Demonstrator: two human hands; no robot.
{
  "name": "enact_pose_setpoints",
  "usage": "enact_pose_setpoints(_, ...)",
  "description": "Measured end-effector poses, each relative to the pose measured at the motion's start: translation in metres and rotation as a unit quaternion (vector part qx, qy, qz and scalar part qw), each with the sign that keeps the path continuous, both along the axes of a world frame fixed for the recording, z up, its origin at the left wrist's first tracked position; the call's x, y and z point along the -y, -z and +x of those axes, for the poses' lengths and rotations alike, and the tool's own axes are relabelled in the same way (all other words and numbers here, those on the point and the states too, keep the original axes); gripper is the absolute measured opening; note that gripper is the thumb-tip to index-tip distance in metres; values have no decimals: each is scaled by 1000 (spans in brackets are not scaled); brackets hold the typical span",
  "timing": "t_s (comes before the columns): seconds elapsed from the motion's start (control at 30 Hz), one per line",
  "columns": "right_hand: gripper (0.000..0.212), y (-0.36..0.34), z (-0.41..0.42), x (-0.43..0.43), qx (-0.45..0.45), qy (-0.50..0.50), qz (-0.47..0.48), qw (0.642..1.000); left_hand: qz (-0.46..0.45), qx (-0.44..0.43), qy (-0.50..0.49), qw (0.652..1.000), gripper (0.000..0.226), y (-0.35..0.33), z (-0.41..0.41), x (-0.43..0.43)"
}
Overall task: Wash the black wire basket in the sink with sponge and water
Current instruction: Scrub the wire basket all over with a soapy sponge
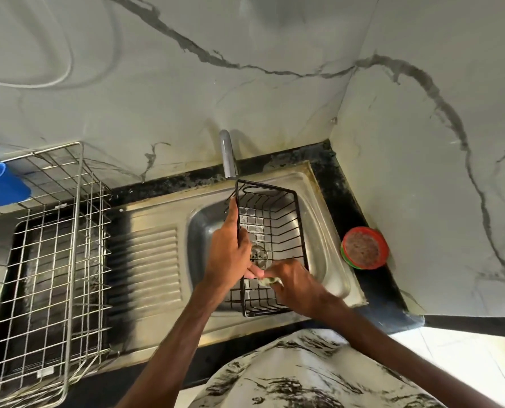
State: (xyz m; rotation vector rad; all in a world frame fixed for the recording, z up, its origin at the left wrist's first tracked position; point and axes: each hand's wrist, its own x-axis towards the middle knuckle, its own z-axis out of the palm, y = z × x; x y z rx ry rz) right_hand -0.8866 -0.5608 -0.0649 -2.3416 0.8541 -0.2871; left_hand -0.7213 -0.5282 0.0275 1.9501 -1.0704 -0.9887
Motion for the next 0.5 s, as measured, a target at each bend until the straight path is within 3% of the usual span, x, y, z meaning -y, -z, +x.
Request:
enact_pose_setpoints(0.07,30,-4,-7,-2,-15,26,41,999,18,0,-7,1000,77,0,1,-3)
enact_pose_setpoints(0.13,41,-18,-10,14,48,98,58,992,21,-19,-24,999,77,-4,2,-4)
enact_pose_setpoints(0.27,13,-25,-11,42,96,226,72,967,2,-37,-45,998,76,-10,1,-5)
enact_pose_setpoints(0.4,16,-9,-14,51,102,266,67,956,4,-35,-36,999,78,-10,-2,-4)
enact_pose_setpoints(0.5,18,-10,-10,51,119,264,223,931,5,-32,-32,999,78,-10,0,-4)
